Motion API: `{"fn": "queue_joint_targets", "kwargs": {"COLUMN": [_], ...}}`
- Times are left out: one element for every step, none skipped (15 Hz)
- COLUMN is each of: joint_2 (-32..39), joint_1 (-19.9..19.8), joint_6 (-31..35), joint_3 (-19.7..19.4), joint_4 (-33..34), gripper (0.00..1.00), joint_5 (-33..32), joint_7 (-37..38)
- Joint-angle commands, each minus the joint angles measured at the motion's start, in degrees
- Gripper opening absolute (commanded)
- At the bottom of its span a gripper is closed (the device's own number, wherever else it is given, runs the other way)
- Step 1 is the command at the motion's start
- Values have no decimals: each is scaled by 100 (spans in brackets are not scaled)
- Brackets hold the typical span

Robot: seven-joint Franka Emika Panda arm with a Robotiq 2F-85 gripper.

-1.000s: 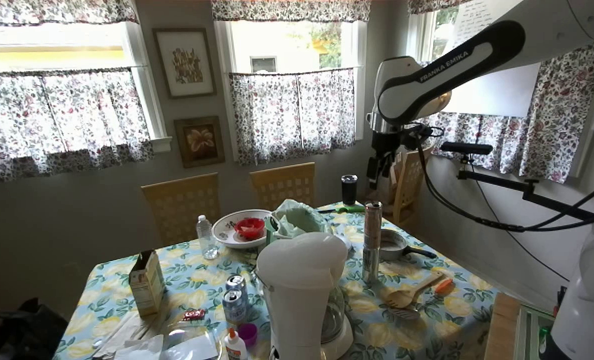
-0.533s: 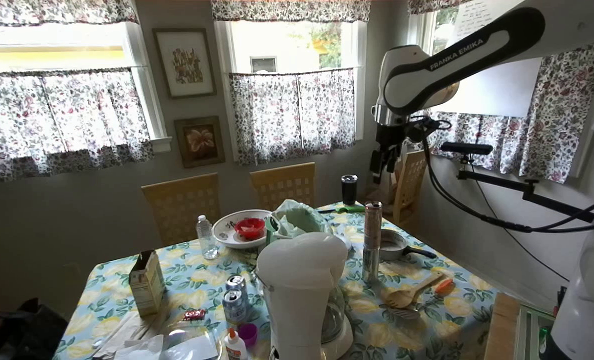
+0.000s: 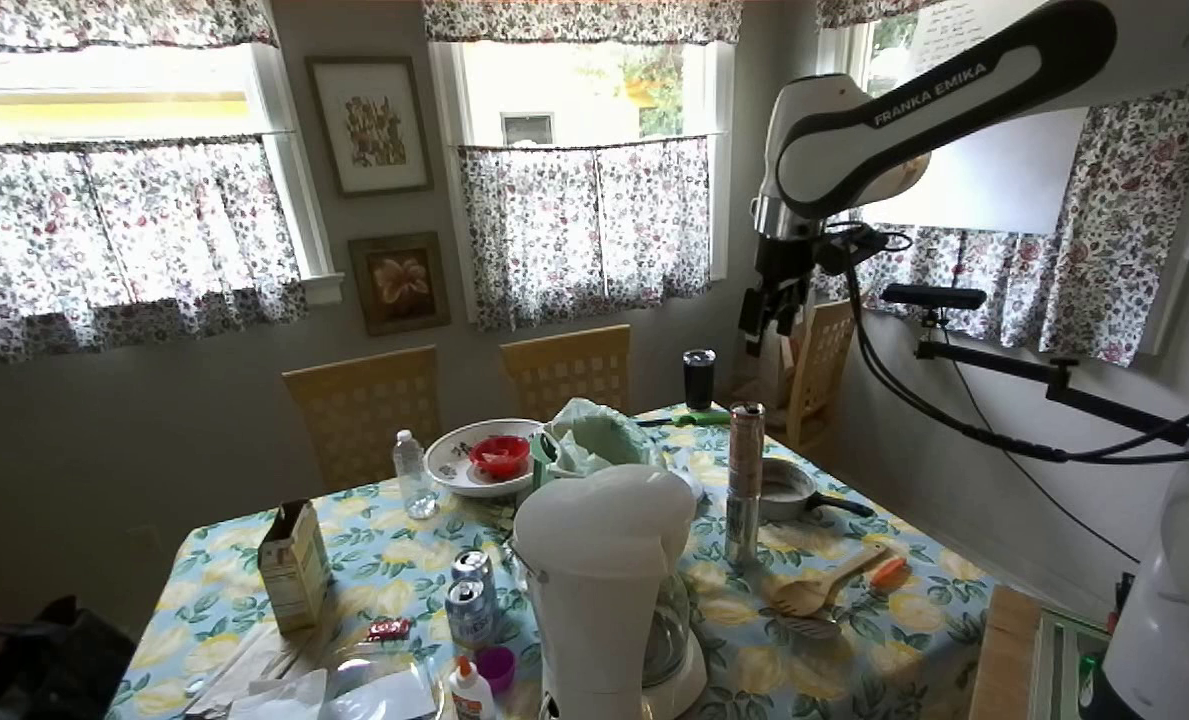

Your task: Put the orange can on top of the silver can.

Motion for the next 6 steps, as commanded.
{"fn": "queue_joint_targets", "kwargs": {"joint_2": [-226,-22,-22,-20,-18,-18], "joint_1": [-19,26,25,25,25,25], "joint_6": [34,-18,-18,-17,-17,-17], "joint_3": [40,-25,-27,-28,-28,-28], "joint_4": [-168,13,15,16,16,16], "gripper": [100,100,100,100,100,100], "joint_5": [-75,-10,-10,-9,-9,-9], "joint_7": [278,87,91,91,91,91]}}
